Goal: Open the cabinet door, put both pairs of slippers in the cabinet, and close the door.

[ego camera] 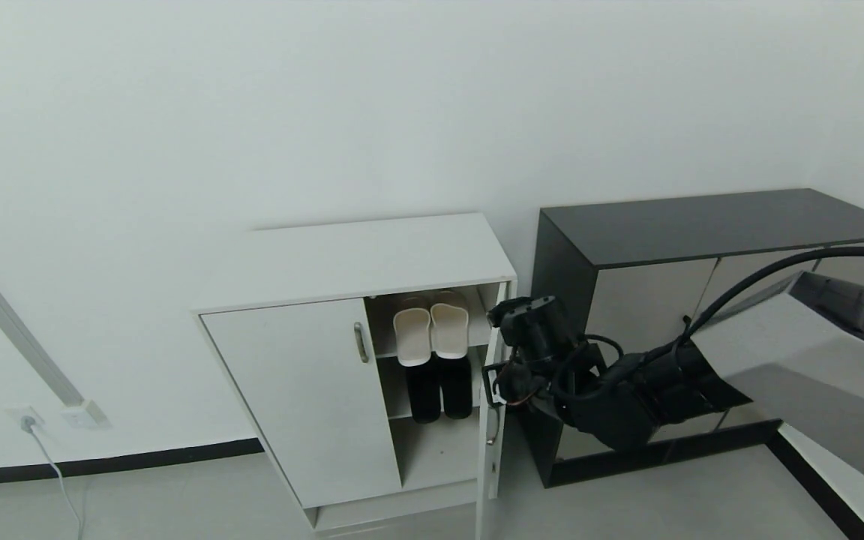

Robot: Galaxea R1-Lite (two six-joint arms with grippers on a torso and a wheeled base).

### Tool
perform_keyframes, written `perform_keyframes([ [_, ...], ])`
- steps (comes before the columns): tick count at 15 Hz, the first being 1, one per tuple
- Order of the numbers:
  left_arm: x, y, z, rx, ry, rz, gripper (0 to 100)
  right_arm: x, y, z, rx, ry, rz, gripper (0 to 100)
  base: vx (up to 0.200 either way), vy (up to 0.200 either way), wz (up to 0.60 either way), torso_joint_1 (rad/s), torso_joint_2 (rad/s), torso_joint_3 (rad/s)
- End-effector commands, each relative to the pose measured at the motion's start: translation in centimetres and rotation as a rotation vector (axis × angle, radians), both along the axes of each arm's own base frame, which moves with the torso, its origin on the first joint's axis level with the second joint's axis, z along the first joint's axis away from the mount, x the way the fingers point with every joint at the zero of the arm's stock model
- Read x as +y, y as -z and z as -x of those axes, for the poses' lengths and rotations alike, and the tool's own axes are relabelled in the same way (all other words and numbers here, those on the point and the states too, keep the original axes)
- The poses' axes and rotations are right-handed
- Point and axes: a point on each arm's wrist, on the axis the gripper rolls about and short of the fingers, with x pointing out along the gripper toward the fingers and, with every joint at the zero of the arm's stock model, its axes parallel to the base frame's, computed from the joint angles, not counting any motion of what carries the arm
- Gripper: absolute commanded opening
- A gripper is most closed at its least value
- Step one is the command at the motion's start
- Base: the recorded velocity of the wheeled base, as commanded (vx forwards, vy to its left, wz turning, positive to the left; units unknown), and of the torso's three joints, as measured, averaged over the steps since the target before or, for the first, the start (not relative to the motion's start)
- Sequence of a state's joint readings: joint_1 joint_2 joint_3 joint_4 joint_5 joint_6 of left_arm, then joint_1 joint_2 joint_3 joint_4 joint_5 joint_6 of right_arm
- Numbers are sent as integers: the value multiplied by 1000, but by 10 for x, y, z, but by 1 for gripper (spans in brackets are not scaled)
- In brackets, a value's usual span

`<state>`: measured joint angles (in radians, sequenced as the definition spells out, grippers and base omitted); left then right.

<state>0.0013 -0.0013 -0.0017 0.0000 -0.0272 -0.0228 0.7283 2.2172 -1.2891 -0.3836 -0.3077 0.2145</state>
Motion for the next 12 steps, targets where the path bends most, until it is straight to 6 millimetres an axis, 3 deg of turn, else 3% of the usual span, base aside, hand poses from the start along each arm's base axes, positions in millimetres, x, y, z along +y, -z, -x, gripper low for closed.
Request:
perform_keyframes([
  [1, 0, 0, 0, 1, 0, 0, 0, 15, -4, 13, -16, -47, -16, 0, 0, 0, 0, 0, 0, 0],
  [5, 0, 0, 0, 1, 0, 0, 0, 29, -19, 28, -71, -135, -107, 0, 0, 0, 0, 0, 0, 0],
  [12, 0, 0, 0, 1, 0, 0, 0, 9, -45, 41, -115, -166, -147, 0, 0, 0, 0, 0, 0, 0],
])
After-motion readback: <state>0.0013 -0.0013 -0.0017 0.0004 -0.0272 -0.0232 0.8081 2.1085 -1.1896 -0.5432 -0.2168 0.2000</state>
